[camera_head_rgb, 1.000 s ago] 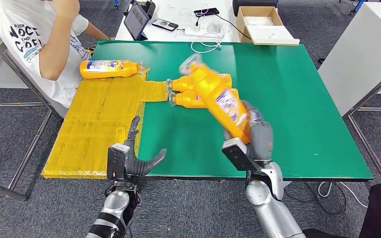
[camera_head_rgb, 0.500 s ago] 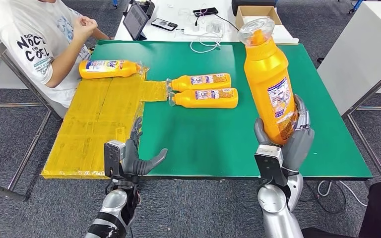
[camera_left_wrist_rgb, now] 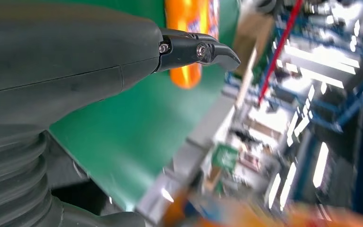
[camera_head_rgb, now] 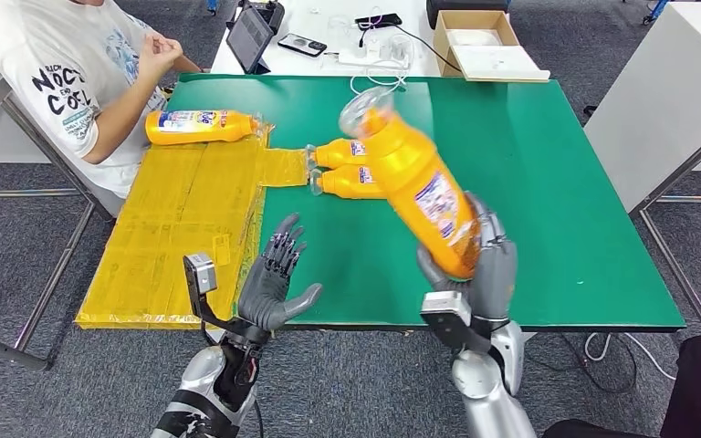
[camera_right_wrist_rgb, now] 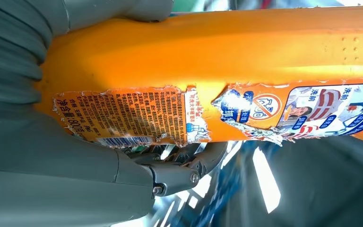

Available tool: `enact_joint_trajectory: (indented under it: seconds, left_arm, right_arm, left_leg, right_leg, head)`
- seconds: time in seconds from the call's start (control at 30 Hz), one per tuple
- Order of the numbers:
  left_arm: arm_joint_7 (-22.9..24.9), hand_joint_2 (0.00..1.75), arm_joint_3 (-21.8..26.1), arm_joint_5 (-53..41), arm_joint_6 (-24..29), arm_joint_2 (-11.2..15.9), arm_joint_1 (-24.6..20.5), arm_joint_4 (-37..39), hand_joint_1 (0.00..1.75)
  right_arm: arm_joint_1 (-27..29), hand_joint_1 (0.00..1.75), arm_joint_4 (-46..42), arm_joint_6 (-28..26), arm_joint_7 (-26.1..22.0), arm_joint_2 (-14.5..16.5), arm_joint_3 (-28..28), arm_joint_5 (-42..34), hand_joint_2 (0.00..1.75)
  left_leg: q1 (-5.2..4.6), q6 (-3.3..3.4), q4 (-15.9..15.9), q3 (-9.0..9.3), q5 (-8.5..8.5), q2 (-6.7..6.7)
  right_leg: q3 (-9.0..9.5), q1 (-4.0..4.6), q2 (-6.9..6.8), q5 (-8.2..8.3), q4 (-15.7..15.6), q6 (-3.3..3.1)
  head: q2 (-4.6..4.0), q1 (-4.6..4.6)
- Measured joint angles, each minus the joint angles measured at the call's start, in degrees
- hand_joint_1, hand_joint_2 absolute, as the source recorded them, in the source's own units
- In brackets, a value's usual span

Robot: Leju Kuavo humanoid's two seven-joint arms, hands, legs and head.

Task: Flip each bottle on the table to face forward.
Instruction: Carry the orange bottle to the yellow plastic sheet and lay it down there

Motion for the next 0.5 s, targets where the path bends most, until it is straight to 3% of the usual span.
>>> enact_joint_trajectory:
  seconds: [0.3, 0.5]
  left_arm:
    - [1.8, 1.75, -2.1, 4.8, -3.8, 0.8, -0.2, -1.2, 0.0]
    - [2.2, 1.75, -2.5, 6.5, -4.5, 1.2, -0.2, -1.2, 0.0]
  right_arm:
    - [0.2, 1.75, 13.3, -1.0, -0.7, 3.4, 12.0, 5.2, 1.75]
    - [-0.7, 1.75, 19.1, -1.0, 0.4, 4.4, 16.2, 5.5, 1.75]
  left_leg:
    - [0.04, -0.01, 0.0, -0.02, 0.0, 0.01]
    - [0.02, -0.01, 0.0, -0.03, 0.0, 0.01]
  right_leg:
    - [-0.04, 0.04, 0.0, -0.02, 0.0, -0.03]
    - [-0.05, 0.02, 0.01, -0.01, 0.0, -0.02]
  head:
    - [0.0, 0.0]
    - [0.0, 0.01]
